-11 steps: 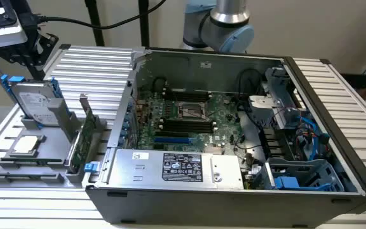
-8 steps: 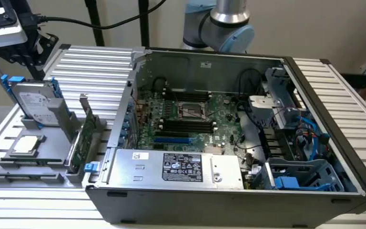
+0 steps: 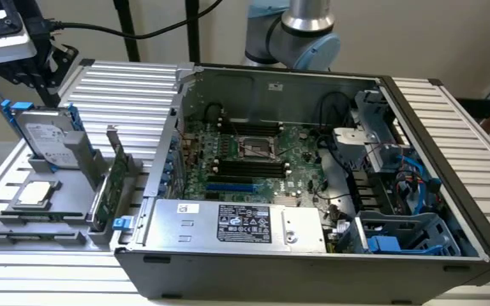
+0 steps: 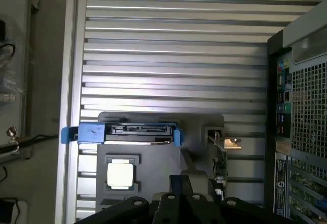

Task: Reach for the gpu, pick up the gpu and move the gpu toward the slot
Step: 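Reach for the gpu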

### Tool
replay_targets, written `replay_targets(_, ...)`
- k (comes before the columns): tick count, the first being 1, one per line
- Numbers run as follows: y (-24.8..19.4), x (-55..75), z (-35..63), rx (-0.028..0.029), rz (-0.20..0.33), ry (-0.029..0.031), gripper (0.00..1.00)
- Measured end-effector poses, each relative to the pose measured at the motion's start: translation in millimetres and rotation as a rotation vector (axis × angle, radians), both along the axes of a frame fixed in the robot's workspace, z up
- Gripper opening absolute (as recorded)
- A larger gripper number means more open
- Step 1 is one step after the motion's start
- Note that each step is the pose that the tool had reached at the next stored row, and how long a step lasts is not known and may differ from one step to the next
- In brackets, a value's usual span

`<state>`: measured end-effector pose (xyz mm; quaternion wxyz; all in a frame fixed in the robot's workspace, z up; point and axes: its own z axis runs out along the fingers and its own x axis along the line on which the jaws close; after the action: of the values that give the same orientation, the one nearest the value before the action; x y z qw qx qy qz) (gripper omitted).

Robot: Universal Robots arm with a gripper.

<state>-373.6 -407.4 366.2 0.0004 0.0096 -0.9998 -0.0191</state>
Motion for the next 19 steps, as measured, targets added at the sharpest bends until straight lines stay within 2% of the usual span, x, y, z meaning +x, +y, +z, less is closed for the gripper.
replay_targets(2,-0.6,0.0,0.1,-0.0001,0.000,0.0003,0.11)
replay_targets(4,-3.8,2.0,0.0,0.0000,0.000,0.0002,0.11)
replay_targets(14,-25.7,36.3,-2.4,0.0001,0.000,0.0003,0.11)
replay_targets(19,-36.2,45.6,-6.8,0.0000,0.000,0.0005,0.11)
